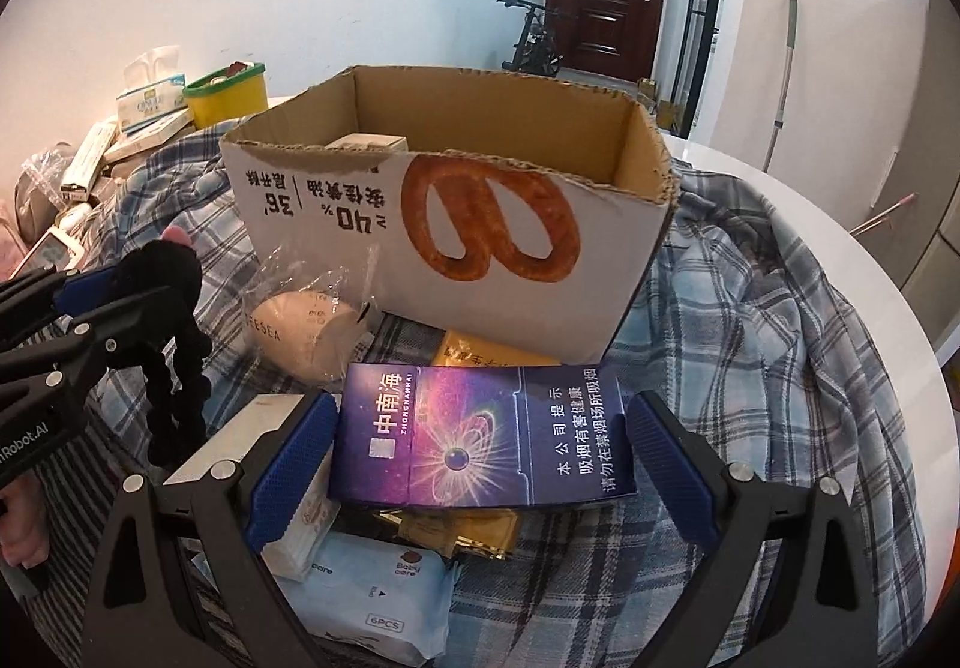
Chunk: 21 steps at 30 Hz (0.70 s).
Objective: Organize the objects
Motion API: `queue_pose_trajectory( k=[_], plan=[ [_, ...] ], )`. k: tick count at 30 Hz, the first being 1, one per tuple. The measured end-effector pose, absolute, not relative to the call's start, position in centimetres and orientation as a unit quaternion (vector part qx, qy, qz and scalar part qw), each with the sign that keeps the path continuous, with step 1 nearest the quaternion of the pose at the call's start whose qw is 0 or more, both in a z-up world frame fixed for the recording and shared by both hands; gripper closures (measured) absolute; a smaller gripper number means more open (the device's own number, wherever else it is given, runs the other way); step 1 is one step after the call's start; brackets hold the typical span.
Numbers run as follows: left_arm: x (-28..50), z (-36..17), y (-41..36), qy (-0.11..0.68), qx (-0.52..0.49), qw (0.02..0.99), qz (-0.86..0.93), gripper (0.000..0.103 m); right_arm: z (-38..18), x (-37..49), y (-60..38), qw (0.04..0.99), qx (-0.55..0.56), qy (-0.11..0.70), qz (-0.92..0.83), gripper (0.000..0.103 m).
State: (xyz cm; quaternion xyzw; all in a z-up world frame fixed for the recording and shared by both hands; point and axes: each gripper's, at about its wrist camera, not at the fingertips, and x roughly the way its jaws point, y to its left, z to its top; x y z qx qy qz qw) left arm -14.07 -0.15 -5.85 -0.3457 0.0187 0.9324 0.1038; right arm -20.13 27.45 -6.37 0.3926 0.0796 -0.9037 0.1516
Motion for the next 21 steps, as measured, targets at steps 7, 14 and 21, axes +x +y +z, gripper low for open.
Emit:
queue_pose_trajectory(
  k=[7,14,21],
  plan=[
    [-14.0,-5.9,0.0,0.019,-0.347,0.104,0.932,0.065,-6.3,-20.3,28.0,0.14,0.395,0.068,-0.906,0.006],
    [-14.1,-5.9,0.1,0.02,-0.348,0.104,0.932,0.065,-6.8,-21.0,27.9,0.125,0.408,0.071,-0.901,0.005],
    [-14.0,-5.9,0.1,0.02,-0.348,0.104,0.932,0.065,-7.3,-21.4,27.7,0.128,0.424,0.077,-0.893,0.004]
  ],
)
